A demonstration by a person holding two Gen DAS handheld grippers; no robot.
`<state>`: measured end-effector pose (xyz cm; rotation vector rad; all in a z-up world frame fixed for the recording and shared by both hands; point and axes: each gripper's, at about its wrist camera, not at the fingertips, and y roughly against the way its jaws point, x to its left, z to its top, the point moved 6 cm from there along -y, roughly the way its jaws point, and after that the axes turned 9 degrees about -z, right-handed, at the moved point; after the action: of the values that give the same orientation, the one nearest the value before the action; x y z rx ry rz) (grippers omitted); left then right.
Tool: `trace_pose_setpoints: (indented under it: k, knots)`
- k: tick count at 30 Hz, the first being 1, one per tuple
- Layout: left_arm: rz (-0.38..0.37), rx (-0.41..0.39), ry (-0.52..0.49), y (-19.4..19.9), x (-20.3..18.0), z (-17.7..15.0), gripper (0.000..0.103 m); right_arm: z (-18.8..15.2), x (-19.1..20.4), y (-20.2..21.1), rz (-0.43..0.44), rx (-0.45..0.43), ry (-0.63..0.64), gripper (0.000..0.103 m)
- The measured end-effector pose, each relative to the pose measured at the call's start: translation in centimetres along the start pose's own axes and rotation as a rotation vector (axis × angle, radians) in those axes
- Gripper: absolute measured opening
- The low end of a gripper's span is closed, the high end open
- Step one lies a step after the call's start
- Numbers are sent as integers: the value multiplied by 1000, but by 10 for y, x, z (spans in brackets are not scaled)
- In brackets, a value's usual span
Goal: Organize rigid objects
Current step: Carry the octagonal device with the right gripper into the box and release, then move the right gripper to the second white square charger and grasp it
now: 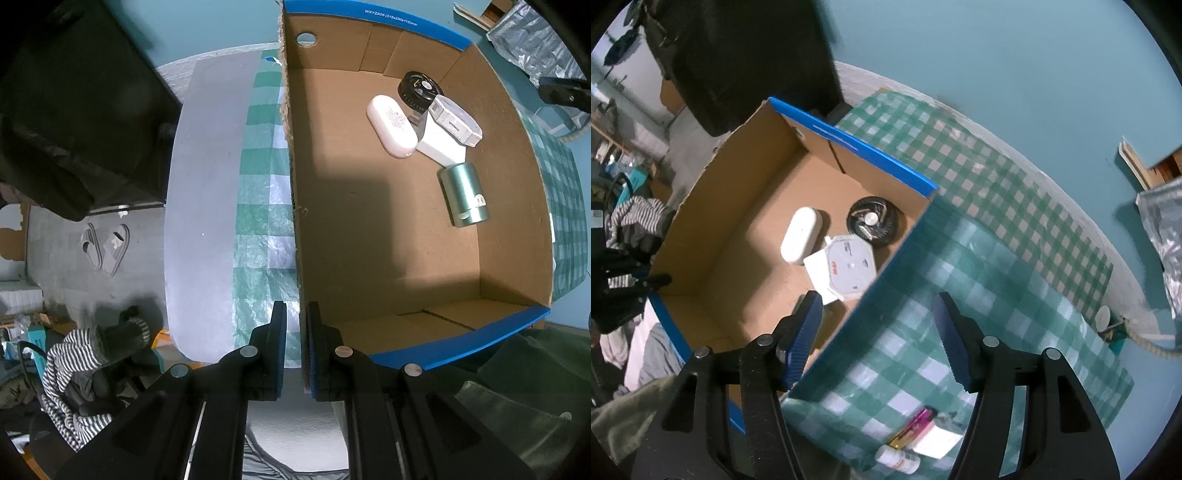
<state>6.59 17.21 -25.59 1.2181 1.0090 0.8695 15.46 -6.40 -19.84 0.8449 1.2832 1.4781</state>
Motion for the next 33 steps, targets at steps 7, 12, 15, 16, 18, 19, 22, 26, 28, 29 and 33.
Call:
trace_pose_setpoints:
  k: [7,12,15,16,18,19,22,26,28,29,33]
  knots:
    - [-5,-1,-7,1,1,-1,10,-29,-24,2,-5,26,-79,64]
    - [-3,-3,-14,1,0,-2,9,-64,-49,-6,1,75,-175,65]
    - [-4,-2,-20,1,0,-3,9,-87,-64,-11,-11,108,-224,65]
    - [-4,-2,-21,1,0,-3,10,-92,-67,-14,-12,117,-235,65]
    - [-5,0,-21,0,0,-3,9,-106,-75,-19,-8,141,-270,65]
    - [-4,-1,-22,0,0,-3,10,-115,-78,-23,-3,155,-290,65]
    - [-2,1,-25,0,0,-4,9,-134,-83,-31,0,183,-315,65]
    - [0,4,-27,-1,0,-5,10,-154,-86,-45,6,209,-344,65]
    - [0,5,-24,-1,0,-4,9,-162,-87,-53,4,216,-351,65]
    - [1,6,-24,-1,0,-4,10,-167,-86,-58,3,225,-352,65]
    - [4,7,-25,-2,0,-4,10,-183,-85,-75,5,251,-350,65]
